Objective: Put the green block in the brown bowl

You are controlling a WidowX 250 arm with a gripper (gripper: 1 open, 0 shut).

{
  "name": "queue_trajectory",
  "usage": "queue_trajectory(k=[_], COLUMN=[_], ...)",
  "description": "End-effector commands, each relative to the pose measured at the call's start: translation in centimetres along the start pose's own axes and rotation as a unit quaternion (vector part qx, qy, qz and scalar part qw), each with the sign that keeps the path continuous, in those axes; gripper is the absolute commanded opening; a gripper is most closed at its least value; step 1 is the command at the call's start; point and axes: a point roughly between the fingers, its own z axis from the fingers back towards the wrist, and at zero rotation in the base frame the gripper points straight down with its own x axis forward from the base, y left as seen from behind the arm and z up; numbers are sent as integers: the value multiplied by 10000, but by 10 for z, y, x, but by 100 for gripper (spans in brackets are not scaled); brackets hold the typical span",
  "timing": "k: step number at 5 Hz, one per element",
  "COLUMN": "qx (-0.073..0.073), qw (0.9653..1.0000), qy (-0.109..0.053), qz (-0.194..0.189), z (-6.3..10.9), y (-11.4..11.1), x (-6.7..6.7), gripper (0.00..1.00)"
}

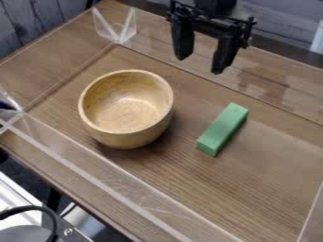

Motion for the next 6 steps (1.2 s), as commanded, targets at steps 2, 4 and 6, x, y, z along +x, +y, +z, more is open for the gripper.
queue_trajectory(k=[2,4,6], qx=[44,-253,-582], qw=[9993,9993,9976], qy=[328,256,-61], qz=[166,95,-359], z=[-37,-75,-78], y=[-1,-8,-14], x=[-25,-40,-30], gripper=[100,100,100])
